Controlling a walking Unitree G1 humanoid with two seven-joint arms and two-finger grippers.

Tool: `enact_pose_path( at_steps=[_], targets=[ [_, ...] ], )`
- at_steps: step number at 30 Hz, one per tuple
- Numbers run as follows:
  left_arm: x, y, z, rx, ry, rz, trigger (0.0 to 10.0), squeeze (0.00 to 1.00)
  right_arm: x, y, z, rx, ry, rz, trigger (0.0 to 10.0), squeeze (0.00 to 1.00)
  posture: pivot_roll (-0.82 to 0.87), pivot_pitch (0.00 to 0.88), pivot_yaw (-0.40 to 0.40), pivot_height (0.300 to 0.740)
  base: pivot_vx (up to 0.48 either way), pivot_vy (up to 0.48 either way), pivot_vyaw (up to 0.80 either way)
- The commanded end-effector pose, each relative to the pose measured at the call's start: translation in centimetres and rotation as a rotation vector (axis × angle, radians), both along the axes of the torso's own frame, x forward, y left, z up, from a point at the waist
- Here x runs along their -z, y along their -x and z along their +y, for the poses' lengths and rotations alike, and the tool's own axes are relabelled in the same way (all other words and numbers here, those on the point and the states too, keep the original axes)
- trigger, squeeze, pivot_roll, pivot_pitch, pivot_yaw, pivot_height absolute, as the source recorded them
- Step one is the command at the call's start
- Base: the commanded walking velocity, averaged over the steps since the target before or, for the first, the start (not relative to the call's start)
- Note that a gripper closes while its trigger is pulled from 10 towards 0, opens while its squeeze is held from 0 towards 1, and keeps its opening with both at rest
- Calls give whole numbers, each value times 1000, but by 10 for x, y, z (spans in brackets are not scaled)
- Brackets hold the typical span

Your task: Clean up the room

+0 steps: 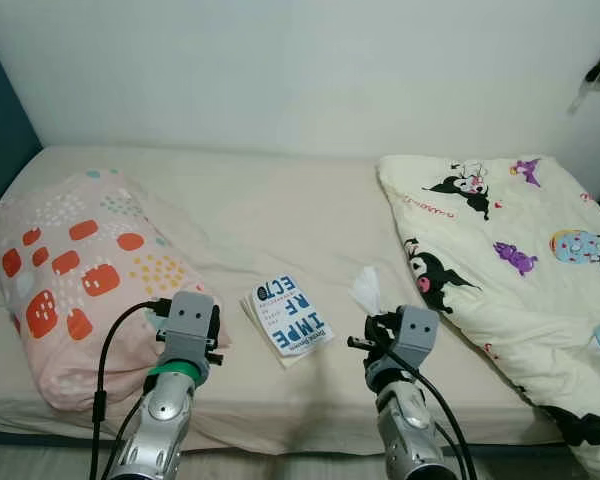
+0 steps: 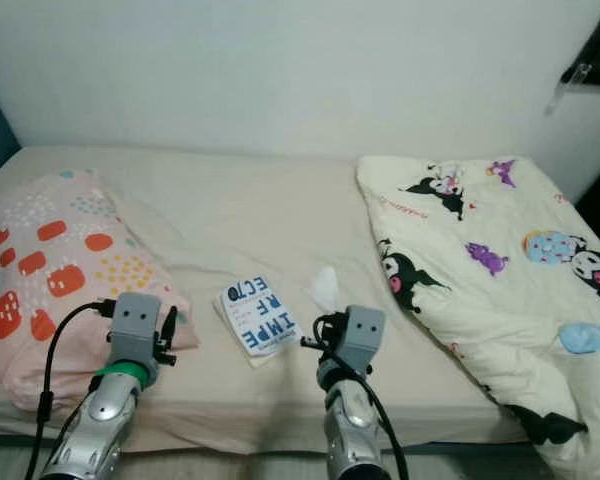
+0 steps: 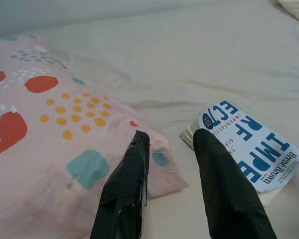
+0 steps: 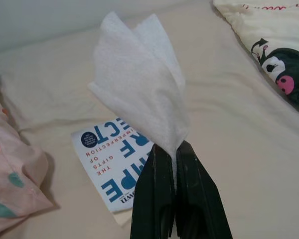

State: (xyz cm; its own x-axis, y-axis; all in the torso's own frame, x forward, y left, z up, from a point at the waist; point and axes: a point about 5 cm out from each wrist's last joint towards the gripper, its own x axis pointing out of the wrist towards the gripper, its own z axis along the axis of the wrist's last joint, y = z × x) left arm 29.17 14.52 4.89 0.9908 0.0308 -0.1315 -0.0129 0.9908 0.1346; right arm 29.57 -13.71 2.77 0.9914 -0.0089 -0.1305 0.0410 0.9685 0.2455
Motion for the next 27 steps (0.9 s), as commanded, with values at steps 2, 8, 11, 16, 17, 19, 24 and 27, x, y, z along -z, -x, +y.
enact_pose_path(
  at_steps=[2, 8, 11, 16, 17, 19, 24, 27],
  targets=[
    [7, 3, 1, -5, 5, 34, 10000, 0, 4, 3, 1, -18, 11, 25, 10000, 0, 19, 0, 10, 740, 0, 0, 0],
    [7, 3, 1, -5, 4, 33, 10000, 0, 4, 2, 3, -29, 22, 23, 10000, 0, 20, 0, 10, 740, 0, 0, 667],
    [7, 4, 2, -3, 1, 34, 10000, 0, 4, 2, 3, -31, 30, 21, 10000, 0, 22, 0, 11, 740, 0, 0, 800],
    [7, 4, 3, 1, -2, 36, 10000, 0, 3, 1, 4, -32, 34, 16, 10000, 0, 20, 0, 16, 740, 0, 0, 800],
    [7, 4, 3, 2, -3, 36, 10000, 0, 2, 1, 4, -32, 33, 15, 10000, 0, 20, 0, 16, 740, 0, 0, 800],
    [7, 4, 3, 3, -2, 34, 10000, 0, 2, 0, 4, -34, 33, 11, 10000, 0, 19, 0, 18, 740, 0, 0, 800],
    [8, 4, 2, 14, -11, 43, 10000, 0, 2, 0, 4, -32, 29, 9, 10000, 0, 20, 0, 25, 740, 0, 0, 800],
    [8, 4, 2, 16, -12, 43, 10000, 0, 2, 0, 4, -32, 29, 10, 10000, 0, 20, 0, 26, 740, 0, 0, 800]
  ],
)
